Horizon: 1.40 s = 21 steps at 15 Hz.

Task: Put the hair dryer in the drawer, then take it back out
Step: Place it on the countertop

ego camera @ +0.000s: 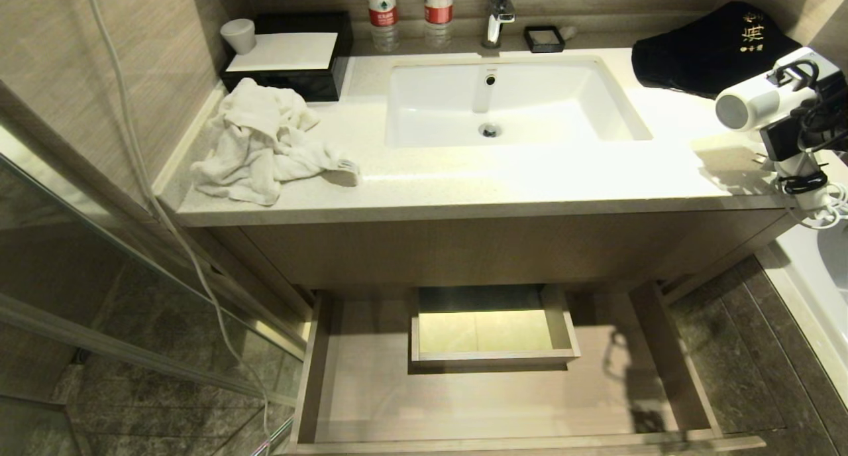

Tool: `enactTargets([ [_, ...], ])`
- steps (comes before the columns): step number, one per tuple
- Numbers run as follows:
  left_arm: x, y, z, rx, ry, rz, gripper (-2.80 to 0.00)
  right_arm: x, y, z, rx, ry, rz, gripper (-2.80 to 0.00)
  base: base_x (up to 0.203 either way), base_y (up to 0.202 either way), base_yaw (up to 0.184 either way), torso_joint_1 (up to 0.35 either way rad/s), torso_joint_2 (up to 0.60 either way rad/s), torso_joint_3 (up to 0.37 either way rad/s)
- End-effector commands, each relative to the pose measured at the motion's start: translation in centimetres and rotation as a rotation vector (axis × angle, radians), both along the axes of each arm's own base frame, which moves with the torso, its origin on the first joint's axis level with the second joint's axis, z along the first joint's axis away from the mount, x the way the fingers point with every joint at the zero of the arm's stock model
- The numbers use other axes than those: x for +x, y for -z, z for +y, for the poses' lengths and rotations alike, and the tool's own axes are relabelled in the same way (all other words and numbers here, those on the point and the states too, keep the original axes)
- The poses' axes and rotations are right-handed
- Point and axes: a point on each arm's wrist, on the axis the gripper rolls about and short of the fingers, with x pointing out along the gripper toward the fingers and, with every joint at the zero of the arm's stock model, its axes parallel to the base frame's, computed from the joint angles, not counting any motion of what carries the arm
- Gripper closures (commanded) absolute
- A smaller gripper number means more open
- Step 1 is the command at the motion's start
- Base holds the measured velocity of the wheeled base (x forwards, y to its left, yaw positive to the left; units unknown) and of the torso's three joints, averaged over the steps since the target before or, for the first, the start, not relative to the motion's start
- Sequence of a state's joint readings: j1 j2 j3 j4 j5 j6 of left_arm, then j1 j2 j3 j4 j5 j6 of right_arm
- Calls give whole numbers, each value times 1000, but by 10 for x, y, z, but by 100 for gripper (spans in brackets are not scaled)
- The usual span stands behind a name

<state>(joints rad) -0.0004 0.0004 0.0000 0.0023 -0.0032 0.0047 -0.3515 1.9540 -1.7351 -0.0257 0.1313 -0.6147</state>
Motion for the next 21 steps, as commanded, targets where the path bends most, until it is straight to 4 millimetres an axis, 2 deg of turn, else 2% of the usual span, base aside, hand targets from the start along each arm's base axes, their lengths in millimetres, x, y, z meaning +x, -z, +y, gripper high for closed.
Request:
enactTargets([
  [1,0,0,0,0,-1,1,0,2,-1,3,-10,-11,-12,0,0,0,0,0,0,0],
  [5,0,0,0,0,-1,3,0,-8,-10,8,-16,-13,-27,0,0,0,0,0,0,0],
  [12,0,0,0,0,-1,3,0,-13,-17,12,-22,-21,-51,0,0,0,0,5,-2,6],
  [18,0,0,0,0,-1,3,0,-13,-16,14,-23,-26,-48,0,0,0,0,250,-55,187],
  [21,0,0,0,0,-1,3,0,-8,-13,11,-24,-24,-49,0,0,0,0,92,-23,64],
])
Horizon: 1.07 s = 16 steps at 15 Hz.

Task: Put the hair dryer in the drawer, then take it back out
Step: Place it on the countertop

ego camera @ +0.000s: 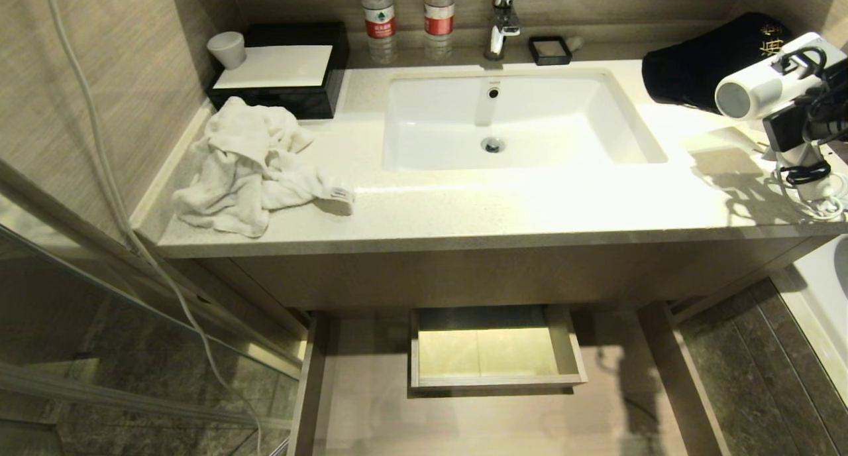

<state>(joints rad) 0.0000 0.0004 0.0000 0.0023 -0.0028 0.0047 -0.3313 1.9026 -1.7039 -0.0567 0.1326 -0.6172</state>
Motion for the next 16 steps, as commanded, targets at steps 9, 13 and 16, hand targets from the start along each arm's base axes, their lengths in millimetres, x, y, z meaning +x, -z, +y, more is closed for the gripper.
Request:
enactTargets([
  [9,0,0,0,0,0,3,0,23,24,-8,-76,-13,47,-280,0,0,0,0,0,0],
  [13,0,0,0,0,0,2,0,19,15,-6,-94,-13,3,-280,0,0,0,0,0,0],
  [16,0,0,0,0,0,2,0,-4,-4,2,-59,-48,-49,-280,0,0,0,0,0,0],
])
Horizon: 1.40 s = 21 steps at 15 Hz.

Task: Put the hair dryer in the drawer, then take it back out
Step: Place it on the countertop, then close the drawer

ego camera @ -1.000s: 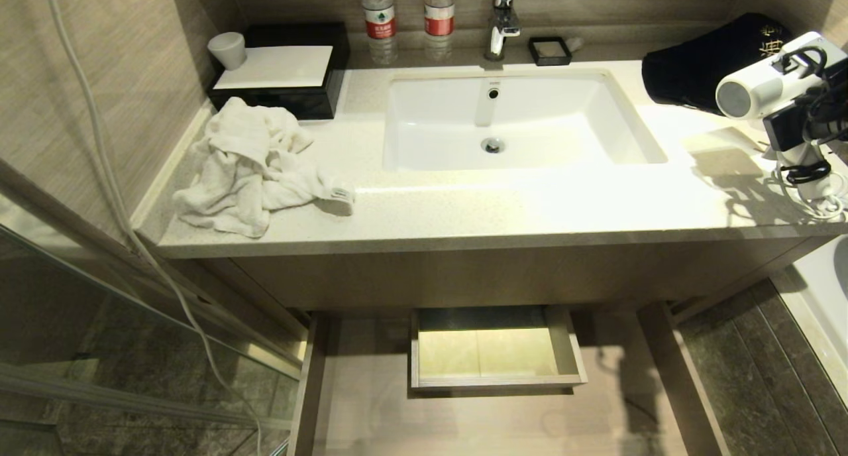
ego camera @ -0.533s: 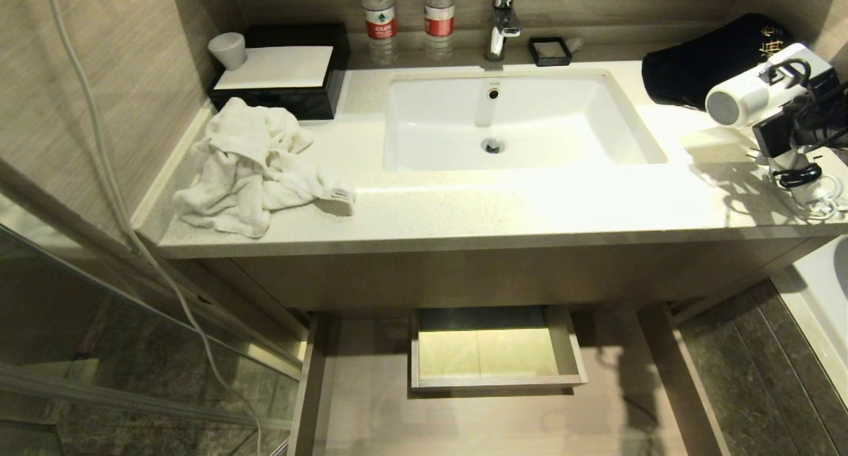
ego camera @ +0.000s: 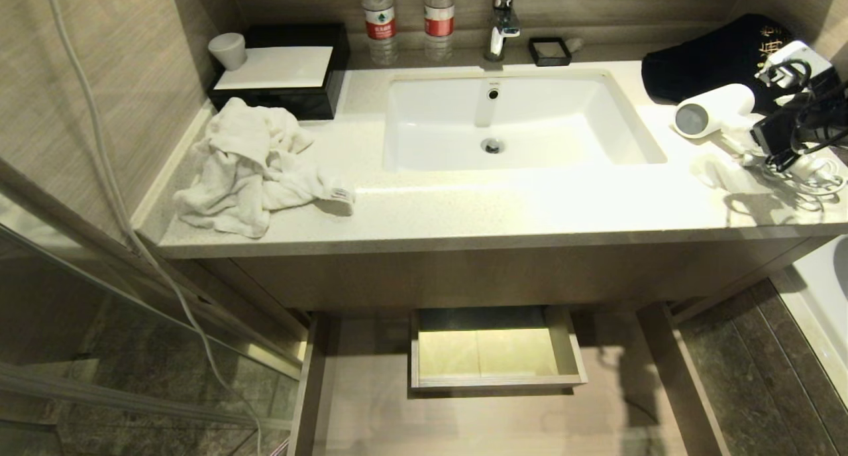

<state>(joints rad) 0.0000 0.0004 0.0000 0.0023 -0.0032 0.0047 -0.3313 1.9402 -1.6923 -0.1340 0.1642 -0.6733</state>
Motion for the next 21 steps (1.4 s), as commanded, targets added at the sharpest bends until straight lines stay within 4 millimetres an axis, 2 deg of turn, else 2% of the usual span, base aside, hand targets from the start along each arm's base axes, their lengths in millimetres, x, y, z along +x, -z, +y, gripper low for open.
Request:
enactTargets([
  [1,0,0,0,0,0,3,0,-29,-21,9,17,-12,-41,0,0,0,0,0,0,0],
  [4,0,0,0,0,0,3,0,-68,-26,21,54,-2,17,0,0,0,0,0,0,0],
  [7,0,0,0,0,0,3,0,-92,-9,29,90,40,123,0,0,0,0,0,0,0],
  [12,0,0,0,0,0,3,0,-101,-6,33,102,41,169,0,0,0,0,-27,16,-30],
  [21,0,0,0,0,0,3,0,-123,12,43,121,31,221,0,0,0,0,-287,53,-224],
])
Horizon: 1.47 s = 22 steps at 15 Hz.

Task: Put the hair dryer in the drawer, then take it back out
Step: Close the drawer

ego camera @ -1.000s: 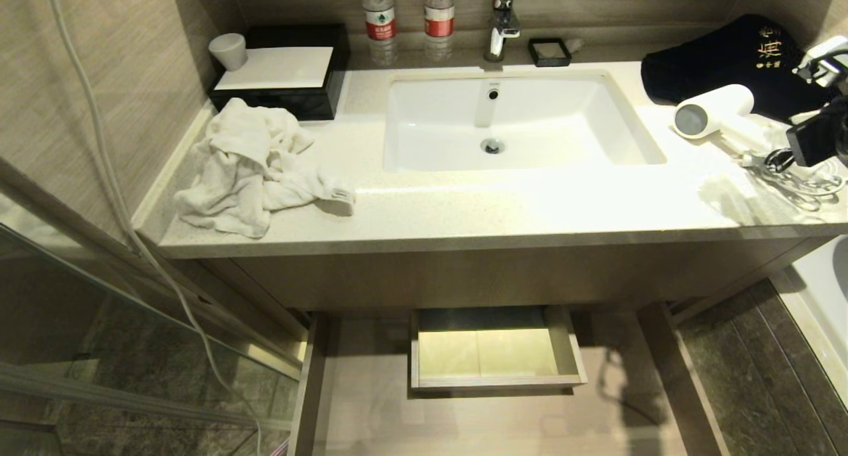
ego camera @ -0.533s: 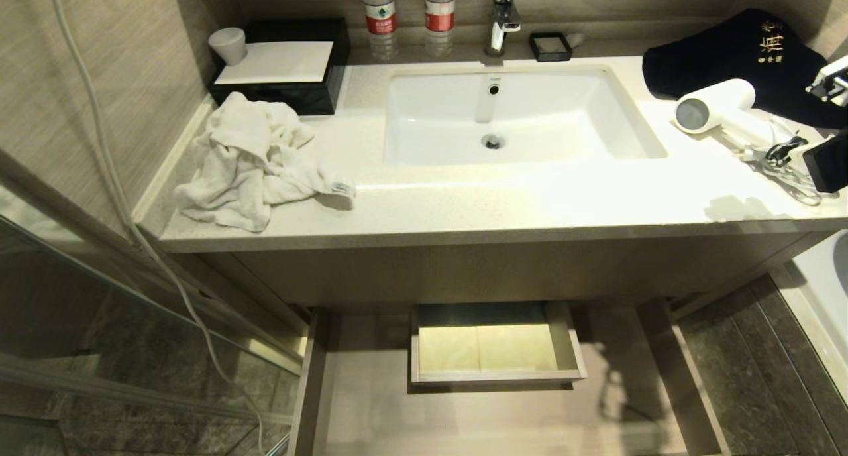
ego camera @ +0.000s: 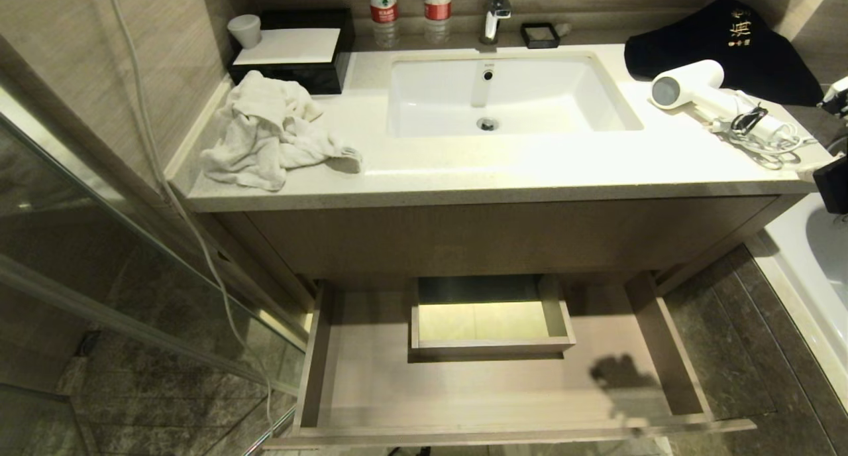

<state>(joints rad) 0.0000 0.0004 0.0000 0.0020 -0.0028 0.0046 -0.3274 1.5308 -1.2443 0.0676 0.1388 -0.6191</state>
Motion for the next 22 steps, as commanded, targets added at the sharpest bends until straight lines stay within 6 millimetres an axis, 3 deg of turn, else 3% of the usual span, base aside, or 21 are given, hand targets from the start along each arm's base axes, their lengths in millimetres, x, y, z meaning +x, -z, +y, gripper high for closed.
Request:
enactTargets([
  [1,0,0,0,0,0,2,0,-7,2,3,0,-2,5,0,0,0,0,-272,5,-267],
  [8,0,1,0,0,0,4,0,-27,22,9,18,0,68,0,0,0,0,-301,113,-179],
  [22,0,1,0,0,0,4,0,-87,93,30,91,-3,290,0,0,0,0,-256,439,176],
])
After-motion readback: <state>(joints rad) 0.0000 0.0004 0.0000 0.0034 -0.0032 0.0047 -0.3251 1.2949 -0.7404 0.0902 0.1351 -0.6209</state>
